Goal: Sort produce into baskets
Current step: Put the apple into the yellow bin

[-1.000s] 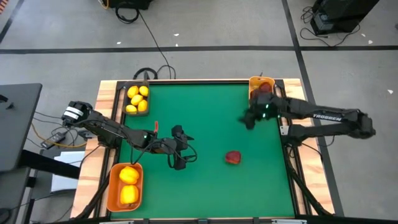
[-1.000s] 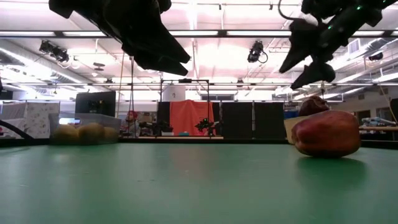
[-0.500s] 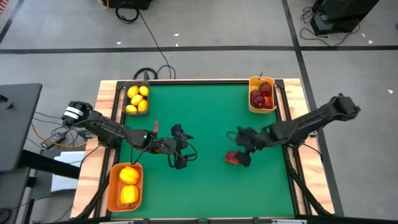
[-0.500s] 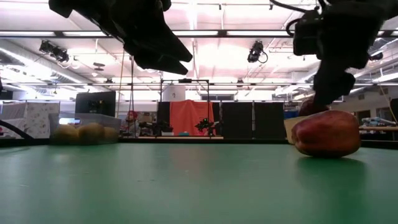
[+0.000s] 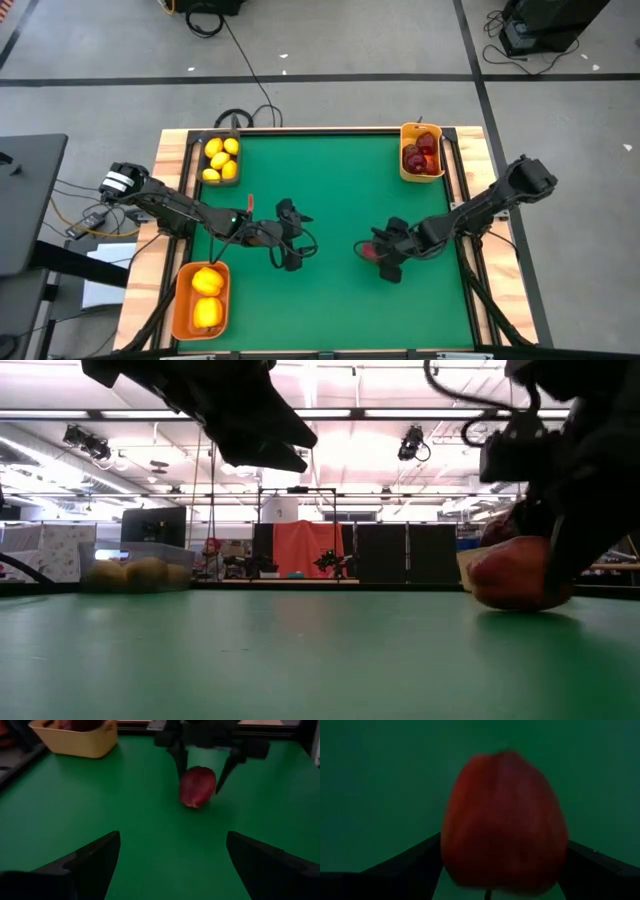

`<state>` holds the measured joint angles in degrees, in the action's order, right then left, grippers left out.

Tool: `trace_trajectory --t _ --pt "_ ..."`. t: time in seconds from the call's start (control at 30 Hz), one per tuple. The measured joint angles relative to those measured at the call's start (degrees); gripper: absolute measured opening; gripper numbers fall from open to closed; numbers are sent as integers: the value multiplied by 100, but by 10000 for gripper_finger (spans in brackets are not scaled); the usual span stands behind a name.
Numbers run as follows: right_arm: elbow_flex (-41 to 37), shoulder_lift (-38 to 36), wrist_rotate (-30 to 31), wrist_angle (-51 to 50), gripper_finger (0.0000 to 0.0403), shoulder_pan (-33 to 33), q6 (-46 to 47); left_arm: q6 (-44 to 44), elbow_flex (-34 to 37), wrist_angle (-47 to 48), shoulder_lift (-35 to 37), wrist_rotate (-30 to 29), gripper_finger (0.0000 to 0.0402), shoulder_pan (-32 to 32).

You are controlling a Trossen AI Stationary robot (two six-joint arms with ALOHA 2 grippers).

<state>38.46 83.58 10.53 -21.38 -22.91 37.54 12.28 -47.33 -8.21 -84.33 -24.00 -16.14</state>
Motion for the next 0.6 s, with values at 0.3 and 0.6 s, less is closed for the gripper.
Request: trace_trajectory --t 0.3,0.6 --pt "0 -38 36 217 246 103 256 -138 0 -196 0 -539 371 -52" --pt "0 -1304 210 632 245 569 -288 -160 7 285 380 -918 371 227"
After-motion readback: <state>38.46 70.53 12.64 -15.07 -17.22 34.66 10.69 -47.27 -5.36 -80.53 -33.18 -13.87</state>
